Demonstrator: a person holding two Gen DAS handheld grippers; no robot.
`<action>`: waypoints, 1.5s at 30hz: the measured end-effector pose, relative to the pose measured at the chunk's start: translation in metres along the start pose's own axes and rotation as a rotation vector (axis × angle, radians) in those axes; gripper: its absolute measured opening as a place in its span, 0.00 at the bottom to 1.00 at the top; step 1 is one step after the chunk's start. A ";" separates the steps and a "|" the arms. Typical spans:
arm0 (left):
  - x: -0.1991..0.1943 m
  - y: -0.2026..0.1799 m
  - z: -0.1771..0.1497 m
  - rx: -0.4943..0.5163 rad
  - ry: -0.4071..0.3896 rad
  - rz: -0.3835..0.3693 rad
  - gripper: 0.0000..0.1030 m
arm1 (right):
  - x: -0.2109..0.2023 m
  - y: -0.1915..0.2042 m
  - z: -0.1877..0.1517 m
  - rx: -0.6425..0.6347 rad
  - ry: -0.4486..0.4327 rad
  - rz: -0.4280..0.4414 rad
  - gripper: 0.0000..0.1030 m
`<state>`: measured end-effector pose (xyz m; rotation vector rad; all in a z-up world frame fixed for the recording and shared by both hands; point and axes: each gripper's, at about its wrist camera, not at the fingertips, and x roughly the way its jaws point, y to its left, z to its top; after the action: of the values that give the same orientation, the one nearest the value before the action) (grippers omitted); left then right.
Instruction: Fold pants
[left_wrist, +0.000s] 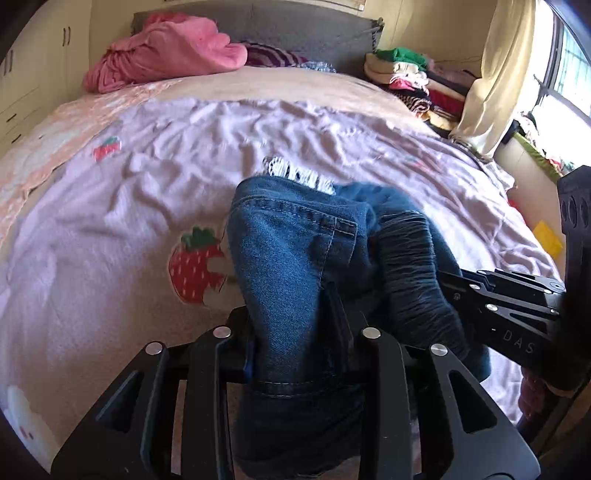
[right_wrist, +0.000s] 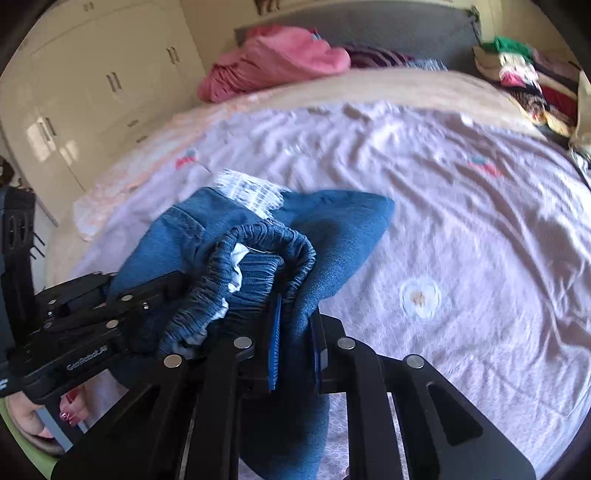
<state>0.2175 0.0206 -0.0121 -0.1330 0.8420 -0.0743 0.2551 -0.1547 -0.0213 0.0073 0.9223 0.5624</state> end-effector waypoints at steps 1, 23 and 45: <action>0.002 0.001 -0.002 -0.001 0.002 0.002 0.26 | 0.002 -0.003 -0.002 0.011 0.006 -0.002 0.14; -0.005 0.021 -0.015 -0.071 0.024 0.011 0.63 | -0.012 -0.025 -0.026 0.132 0.021 -0.068 0.56; -0.088 0.008 -0.060 -0.008 -0.024 0.017 0.90 | -0.121 0.014 -0.078 0.054 -0.158 -0.115 0.95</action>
<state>0.1148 0.0340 0.0120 -0.1345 0.8199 -0.0534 0.1333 -0.2166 0.0248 0.0469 0.7785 0.4239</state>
